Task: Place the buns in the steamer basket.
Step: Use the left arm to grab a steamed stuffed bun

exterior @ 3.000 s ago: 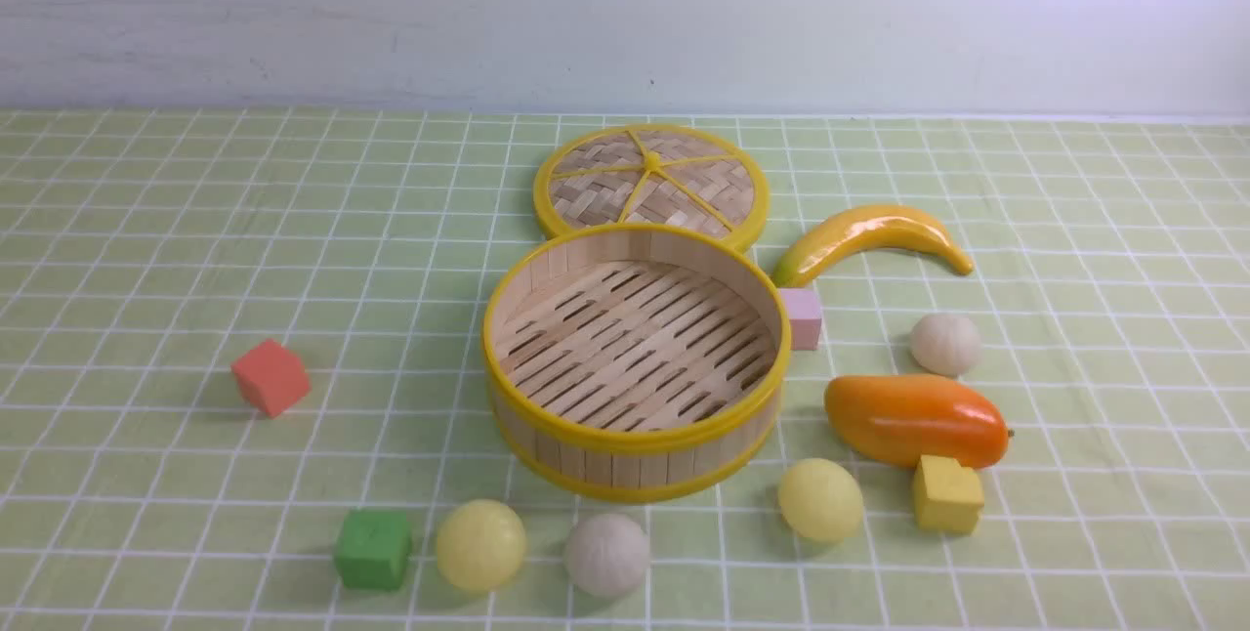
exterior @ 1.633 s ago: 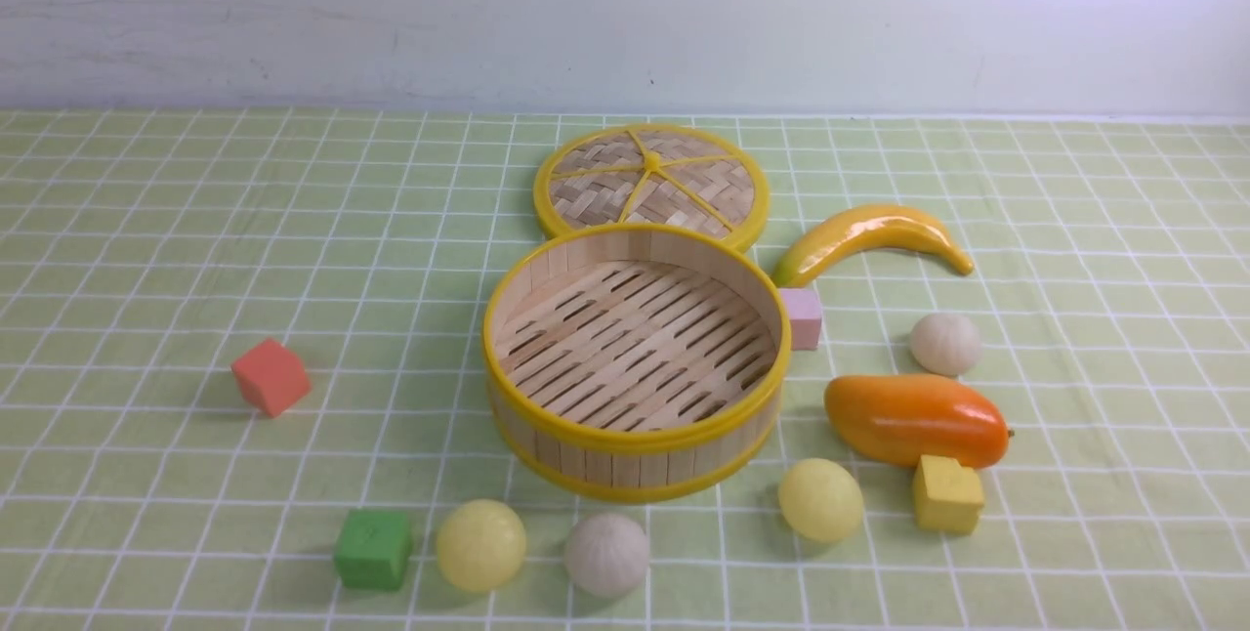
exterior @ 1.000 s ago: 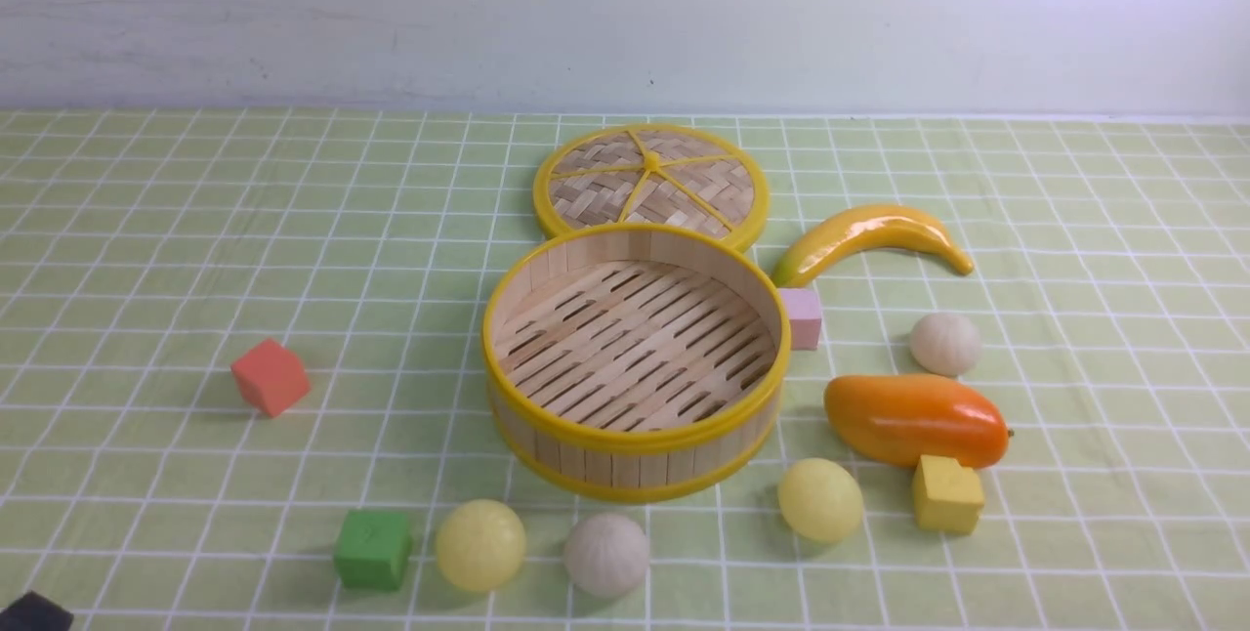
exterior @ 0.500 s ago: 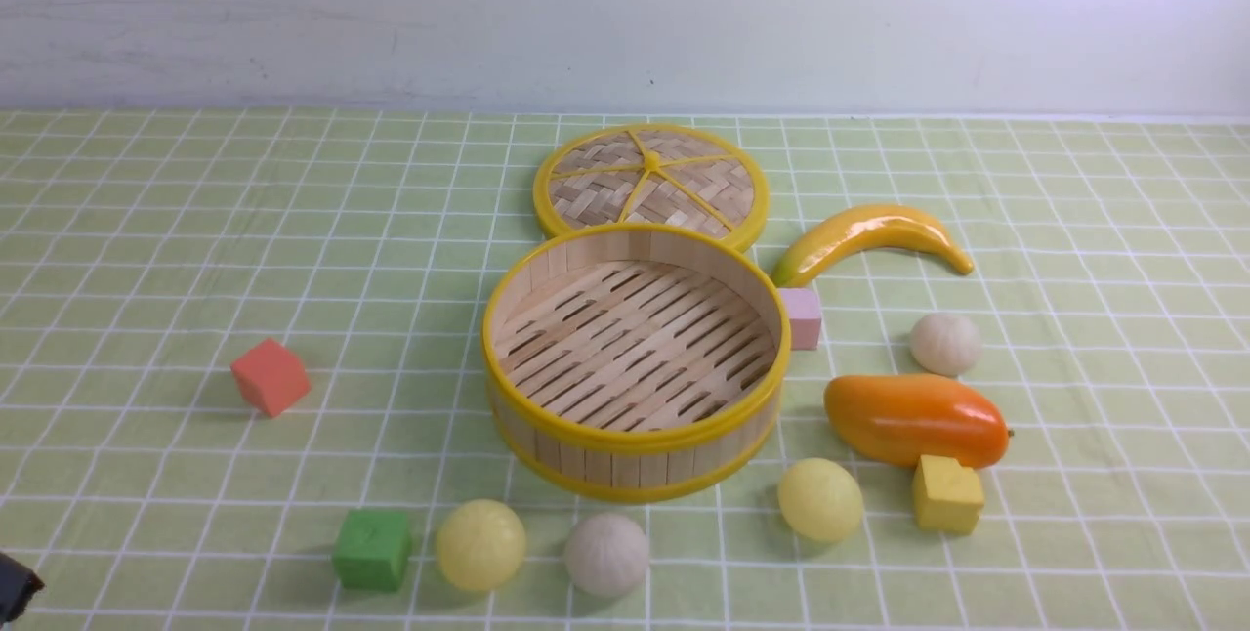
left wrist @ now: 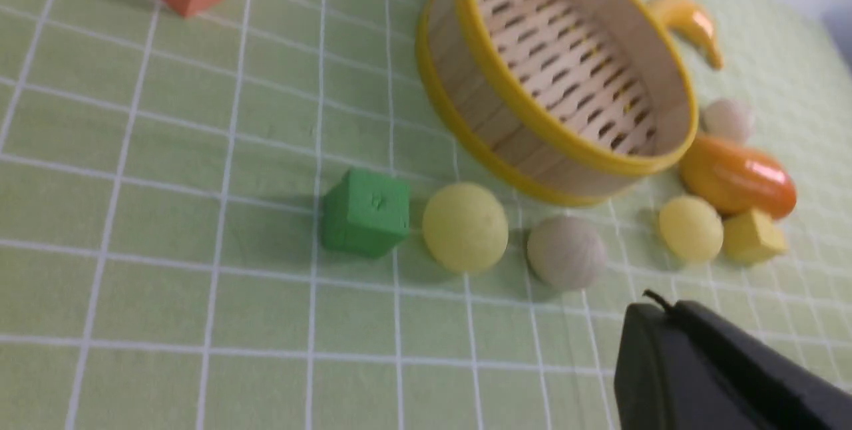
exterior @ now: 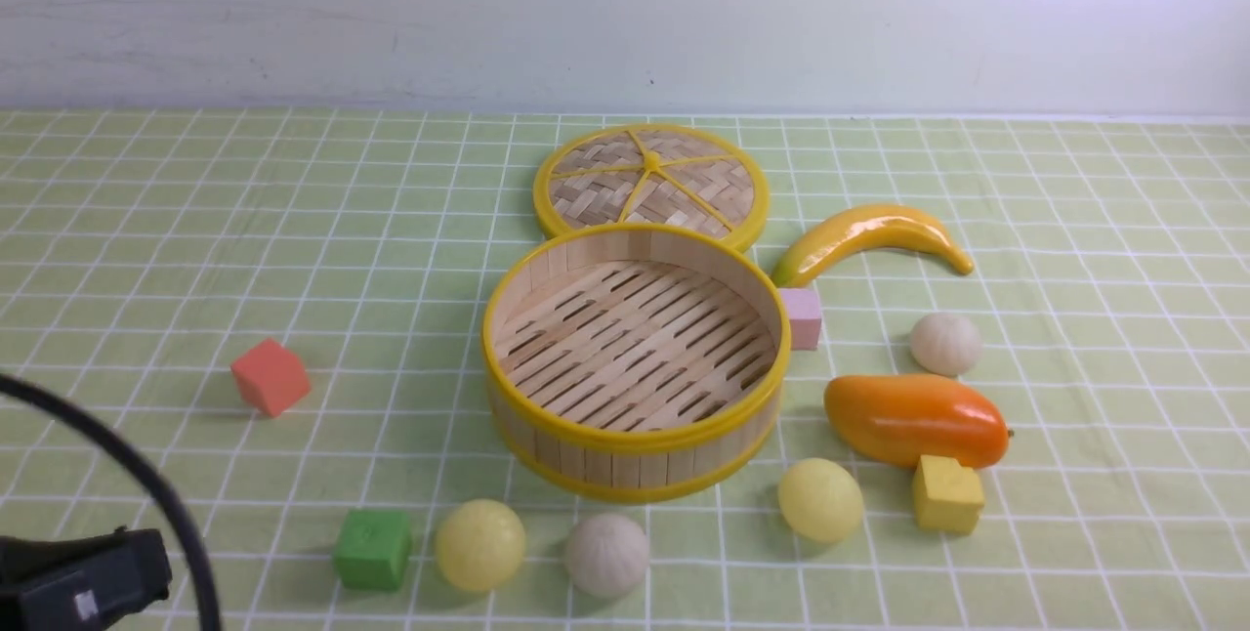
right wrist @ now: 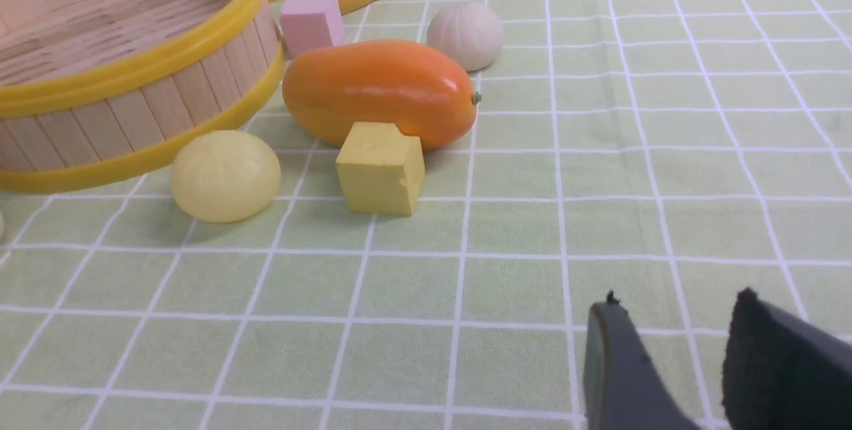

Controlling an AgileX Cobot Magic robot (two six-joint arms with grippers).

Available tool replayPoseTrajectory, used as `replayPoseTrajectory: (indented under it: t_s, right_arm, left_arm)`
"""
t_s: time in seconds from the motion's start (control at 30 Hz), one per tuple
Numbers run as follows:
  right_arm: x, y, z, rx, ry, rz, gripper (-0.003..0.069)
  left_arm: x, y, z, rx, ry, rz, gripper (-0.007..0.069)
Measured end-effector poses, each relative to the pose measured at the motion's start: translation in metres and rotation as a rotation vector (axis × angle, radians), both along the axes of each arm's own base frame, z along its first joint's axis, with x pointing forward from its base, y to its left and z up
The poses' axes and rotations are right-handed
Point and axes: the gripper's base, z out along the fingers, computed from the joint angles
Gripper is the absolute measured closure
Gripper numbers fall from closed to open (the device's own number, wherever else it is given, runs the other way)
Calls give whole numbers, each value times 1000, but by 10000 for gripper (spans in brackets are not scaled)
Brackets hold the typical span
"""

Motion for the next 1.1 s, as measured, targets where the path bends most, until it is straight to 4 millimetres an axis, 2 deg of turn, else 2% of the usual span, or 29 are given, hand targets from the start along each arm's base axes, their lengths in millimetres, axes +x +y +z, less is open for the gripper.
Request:
replayPoseTrajectory:
  t_s: [0.17, 0.33, 0.37, 0.47, 0.57, 0.67, 0.73, 0.87, 0.93, 1.0, 1.1]
  right_arm:
    - [0, 0, 0, 0, 0, 0, 418]
    - [0, 0, 0, 0, 0, 0, 418]
    - [0, 0, 0, 0, 0, 0, 418]
    - [0, 0, 0, 0, 0, 0, 418]
    - [0, 0, 0, 0, 0, 0, 418]
    - [0, 0, 0, 0, 0, 0, 418]
    - [0, 0, 0, 0, 0, 0, 418]
    - [0, 0, 0, 0, 0, 0, 418]
    - [0, 0, 0, 0, 0, 0, 418]
    - [0, 0, 0, 0, 0, 0, 418]
    - [0, 0, 0, -1, 0, 0, 418]
  left_arm:
    - [19, -6, 8, 63, 92, -111, 638]
    - [55, -35, 13, 153, 192, -316, 638]
    - [59, -37, 11, 159, 208, -323, 638]
    - [93, -68, 7, 270, 306, -410, 638]
    - [120, -86, 3, 361, 387, -447, 638]
    - [148, -100, -16, 427, 504, -471, 638]
    - [159, -105, -27, 442, 542, -476, 638]
    - [171, -113, -48, 478, 581, -488, 638]
    - [171, -116, -50, 491, 573, -497, 638]
    - [168, -130, -50, 517, 523, -534, 638]
    - [167, -139, -49, 518, 469, -542, 638]
